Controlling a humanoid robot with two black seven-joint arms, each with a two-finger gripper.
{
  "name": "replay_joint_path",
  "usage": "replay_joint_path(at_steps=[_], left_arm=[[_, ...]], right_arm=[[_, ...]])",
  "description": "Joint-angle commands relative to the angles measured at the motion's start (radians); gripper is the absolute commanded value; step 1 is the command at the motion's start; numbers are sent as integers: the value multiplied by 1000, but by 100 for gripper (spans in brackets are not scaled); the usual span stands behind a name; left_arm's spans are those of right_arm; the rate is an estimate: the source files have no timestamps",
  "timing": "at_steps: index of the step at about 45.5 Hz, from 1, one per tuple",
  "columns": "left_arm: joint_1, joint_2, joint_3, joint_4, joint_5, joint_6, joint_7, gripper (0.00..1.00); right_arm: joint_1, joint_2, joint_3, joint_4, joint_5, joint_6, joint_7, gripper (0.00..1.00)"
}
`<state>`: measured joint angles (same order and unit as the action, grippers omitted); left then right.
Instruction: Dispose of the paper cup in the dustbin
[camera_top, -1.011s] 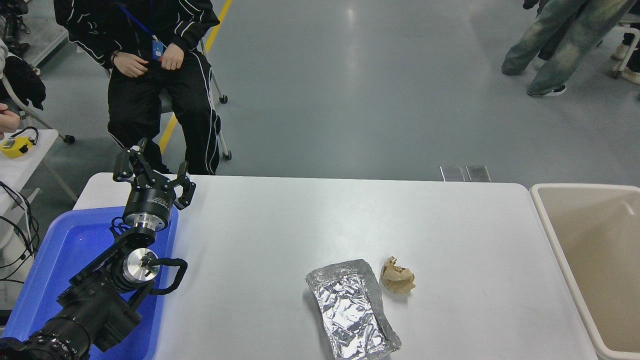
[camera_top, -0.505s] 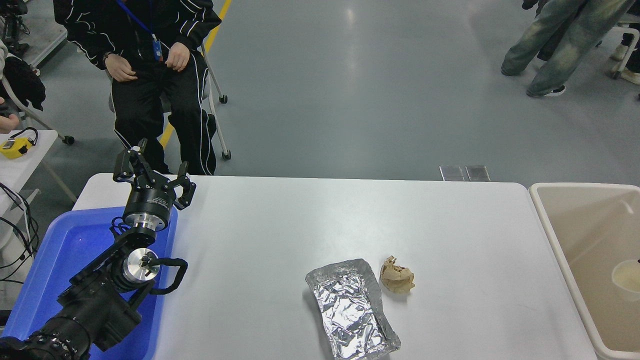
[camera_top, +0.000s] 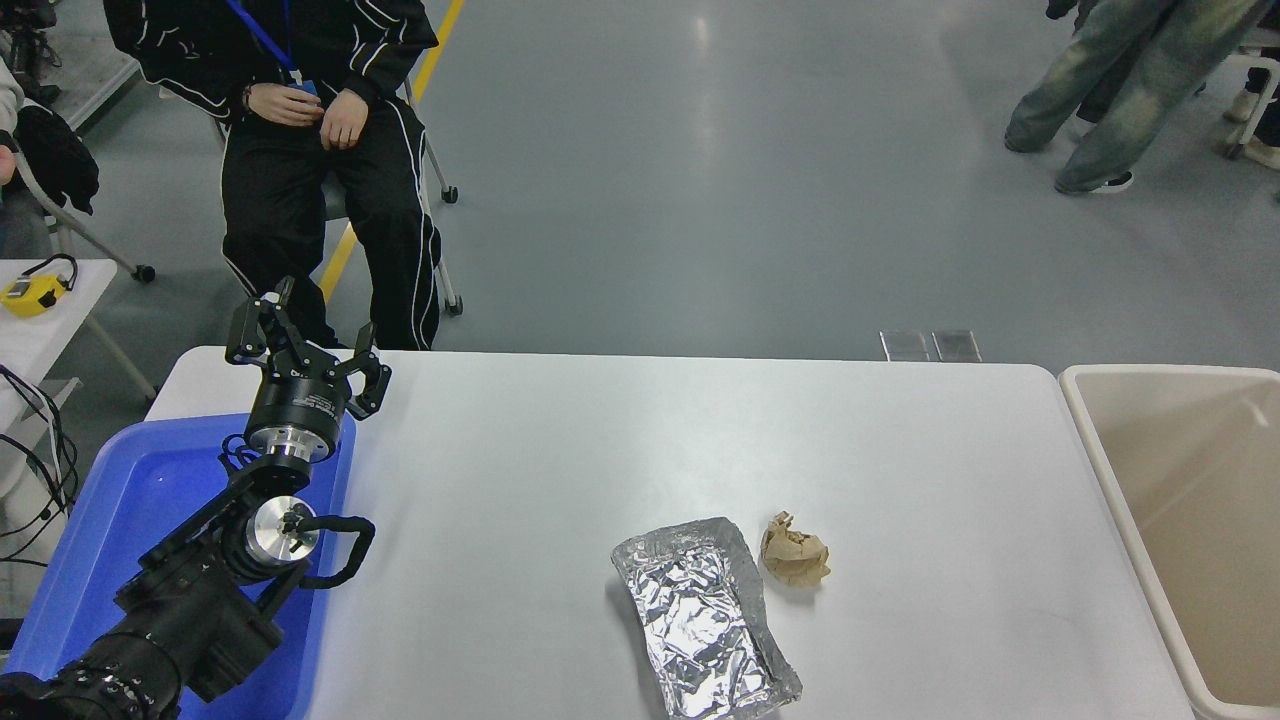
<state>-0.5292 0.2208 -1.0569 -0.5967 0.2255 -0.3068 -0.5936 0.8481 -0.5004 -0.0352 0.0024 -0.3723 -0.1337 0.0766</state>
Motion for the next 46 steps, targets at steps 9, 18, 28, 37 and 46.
replay_joint_path(at_steps=[9, 18, 28, 37, 46], left_arm=[[0, 0, 0, 0, 0, 0, 0, 100], [0, 0, 0, 0, 0, 0, 0, 100], [0, 0, 0, 0, 0, 0, 0, 100], [0, 0, 0, 0, 0, 0, 0, 100], [0, 0, 0, 0, 0, 0, 0, 100]], right_arm=[[180, -167, 520, 344, 0, -1, 143, 99], [155, -170, 775, 573, 0, -1, 146, 99], [54, -165, 862, 816, 0, 8, 150, 99], [-84, -61, 1006, 924, -8, 12, 167, 99], [-191, 59, 1019, 906, -17, 54, 167, 99]])
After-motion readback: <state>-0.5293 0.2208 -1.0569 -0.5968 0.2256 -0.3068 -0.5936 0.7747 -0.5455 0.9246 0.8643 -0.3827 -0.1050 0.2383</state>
